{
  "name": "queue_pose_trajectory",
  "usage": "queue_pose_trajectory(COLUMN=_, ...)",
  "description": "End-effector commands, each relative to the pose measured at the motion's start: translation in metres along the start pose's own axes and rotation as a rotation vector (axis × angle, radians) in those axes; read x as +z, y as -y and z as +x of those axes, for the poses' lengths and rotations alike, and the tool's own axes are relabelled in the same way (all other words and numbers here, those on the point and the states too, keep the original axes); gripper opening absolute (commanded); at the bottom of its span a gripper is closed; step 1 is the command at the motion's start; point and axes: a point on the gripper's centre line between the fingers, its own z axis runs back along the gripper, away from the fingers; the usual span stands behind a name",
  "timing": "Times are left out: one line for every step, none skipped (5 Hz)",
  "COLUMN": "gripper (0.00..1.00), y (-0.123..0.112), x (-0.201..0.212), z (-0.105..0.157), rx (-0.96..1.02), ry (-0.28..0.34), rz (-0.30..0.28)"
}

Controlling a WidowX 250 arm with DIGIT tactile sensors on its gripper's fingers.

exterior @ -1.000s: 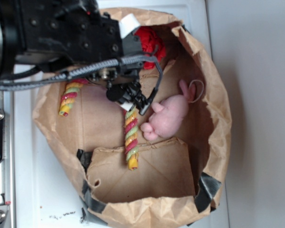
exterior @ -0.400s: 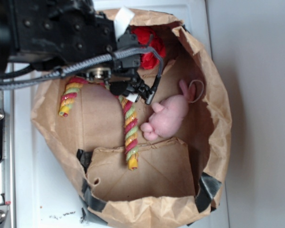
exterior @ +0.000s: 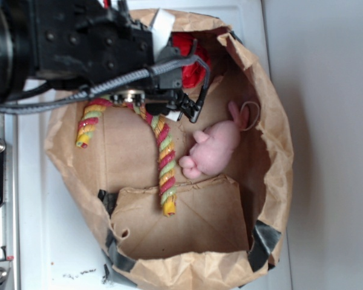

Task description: Grab the rock.

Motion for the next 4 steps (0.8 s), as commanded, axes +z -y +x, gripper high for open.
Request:
queue_pose_trajectory(gripper=1.00, y=0.0027, x=0.0097, z=0.0060, rx=0.014, ry=0.025, rz=-0.023)
queue_pose_trajectory(gripper=1.00, y=0.0027, x=0.0097, z=0.0060, rx=0.014, ry=0.025, rz=-0.023)
queue_pose_trajectory(gripper=1.00, y=0.0027, x=0.0097, z=0.0060, rx=0.014, ry=0.025, rz=-0.023)
queue_pose_trajectory(gripper=1.00, y=-0.0030, x=0.0073, z=0.0119, rx=0.027, ry=0.026, rz=-0.022)
